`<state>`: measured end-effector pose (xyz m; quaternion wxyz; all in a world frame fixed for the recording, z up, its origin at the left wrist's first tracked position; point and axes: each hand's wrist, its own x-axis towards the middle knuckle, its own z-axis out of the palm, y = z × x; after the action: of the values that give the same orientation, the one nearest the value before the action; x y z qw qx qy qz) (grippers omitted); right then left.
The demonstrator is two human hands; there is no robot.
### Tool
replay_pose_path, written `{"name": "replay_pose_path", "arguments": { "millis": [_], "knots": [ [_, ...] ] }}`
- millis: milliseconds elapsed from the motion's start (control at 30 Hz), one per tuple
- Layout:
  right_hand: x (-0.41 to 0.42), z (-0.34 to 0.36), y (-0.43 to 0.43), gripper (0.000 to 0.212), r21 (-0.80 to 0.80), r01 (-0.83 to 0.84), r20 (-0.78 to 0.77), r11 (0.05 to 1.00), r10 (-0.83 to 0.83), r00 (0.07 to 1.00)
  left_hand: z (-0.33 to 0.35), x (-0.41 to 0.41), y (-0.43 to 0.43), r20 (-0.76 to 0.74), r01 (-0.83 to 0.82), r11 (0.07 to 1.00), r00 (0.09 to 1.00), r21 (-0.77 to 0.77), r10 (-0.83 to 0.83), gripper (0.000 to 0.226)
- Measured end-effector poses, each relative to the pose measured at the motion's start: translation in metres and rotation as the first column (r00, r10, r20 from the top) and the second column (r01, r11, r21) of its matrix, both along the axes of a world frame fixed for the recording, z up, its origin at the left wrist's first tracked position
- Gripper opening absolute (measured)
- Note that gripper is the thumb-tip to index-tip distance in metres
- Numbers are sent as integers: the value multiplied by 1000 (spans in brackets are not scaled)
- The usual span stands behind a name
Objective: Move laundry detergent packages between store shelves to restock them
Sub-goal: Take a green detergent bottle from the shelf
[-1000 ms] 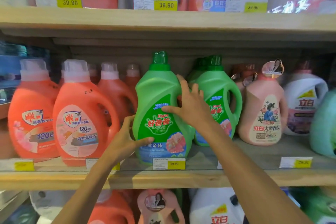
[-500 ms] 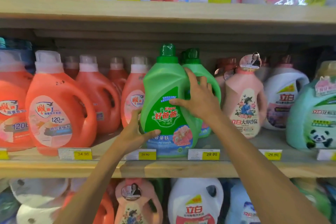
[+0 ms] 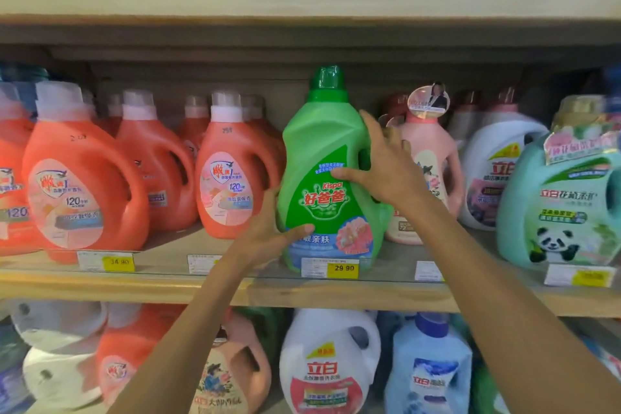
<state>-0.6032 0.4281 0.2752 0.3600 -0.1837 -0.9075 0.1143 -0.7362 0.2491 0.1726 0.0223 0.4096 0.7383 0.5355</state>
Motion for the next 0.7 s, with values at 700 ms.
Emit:
{"name": "replay_pose_path", "arguments": {
  "millis": [700],
  "knots": [
    [14, -13, 15, 110, 42, -3, -65, 999, 6, 998, -10, 22, 22, -44, 62, 996, 997, 69, -59, 78]
  ]
}}
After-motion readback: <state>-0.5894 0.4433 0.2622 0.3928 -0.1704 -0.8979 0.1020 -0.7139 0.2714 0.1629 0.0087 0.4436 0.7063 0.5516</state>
